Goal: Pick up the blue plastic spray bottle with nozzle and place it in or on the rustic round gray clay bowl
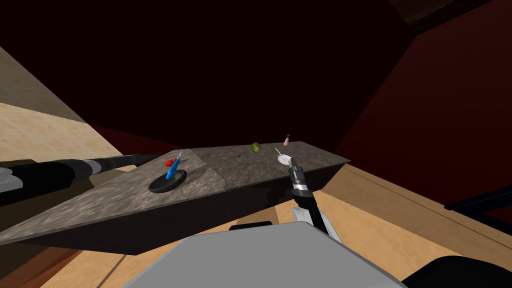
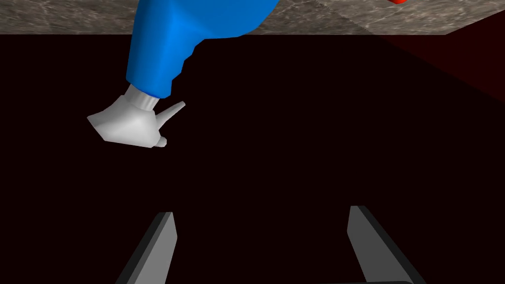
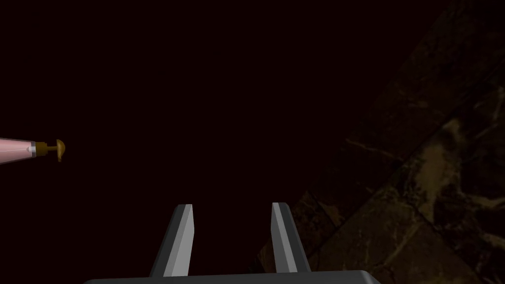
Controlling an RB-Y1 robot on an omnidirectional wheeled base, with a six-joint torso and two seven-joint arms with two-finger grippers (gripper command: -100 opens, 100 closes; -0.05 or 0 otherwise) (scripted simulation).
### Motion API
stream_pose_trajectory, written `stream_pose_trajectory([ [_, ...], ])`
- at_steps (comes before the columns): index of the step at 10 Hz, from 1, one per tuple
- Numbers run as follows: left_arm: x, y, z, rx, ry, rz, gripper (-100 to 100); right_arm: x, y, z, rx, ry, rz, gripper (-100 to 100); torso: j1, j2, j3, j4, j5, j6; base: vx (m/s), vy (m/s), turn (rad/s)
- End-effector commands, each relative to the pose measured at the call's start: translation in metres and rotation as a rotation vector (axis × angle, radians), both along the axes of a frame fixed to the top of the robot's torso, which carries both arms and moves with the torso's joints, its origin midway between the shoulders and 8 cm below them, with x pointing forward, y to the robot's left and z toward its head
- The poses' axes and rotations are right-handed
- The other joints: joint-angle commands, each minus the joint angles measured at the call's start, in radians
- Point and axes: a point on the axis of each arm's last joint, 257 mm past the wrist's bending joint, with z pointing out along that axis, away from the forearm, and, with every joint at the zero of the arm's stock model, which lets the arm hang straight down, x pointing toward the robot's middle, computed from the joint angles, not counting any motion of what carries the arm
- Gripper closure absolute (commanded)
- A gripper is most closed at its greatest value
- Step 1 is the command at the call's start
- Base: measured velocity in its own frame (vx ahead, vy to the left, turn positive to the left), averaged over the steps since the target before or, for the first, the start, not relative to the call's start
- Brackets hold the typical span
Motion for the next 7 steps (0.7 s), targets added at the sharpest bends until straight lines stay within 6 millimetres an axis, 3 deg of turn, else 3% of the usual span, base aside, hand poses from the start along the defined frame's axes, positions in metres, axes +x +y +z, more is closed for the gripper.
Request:
stream_pose_trajectory([
  [1,0.0000,0.0000,0.0000,0.000,0.000,0.000,-100,0.0000,0.0000,0.0000,0.000,0.000,0.000,0,0.000,0.000,0.000,0.000,0.000,0.000,0.001,0.006,0.000],
  [2,-0.0005,-0.0002,-0.0012,-0.001,0.003,-0.002,0,0.0000,0.0000,0.0000,0.000,0.000,0.000,0,0.000,0.000,0.000,0.000,0.000,0.000,0.000,0.000,0.000],
  [7,-0.0005,-0.0002,-0.0011,-0.001,0.003,-0.002,0,0.0000,0.0000,0.0000,0.000,0.000,0.000,0,0.000,0.000,0.000,0.000,0.000,0.000,0.000,0.000,0.000],
])
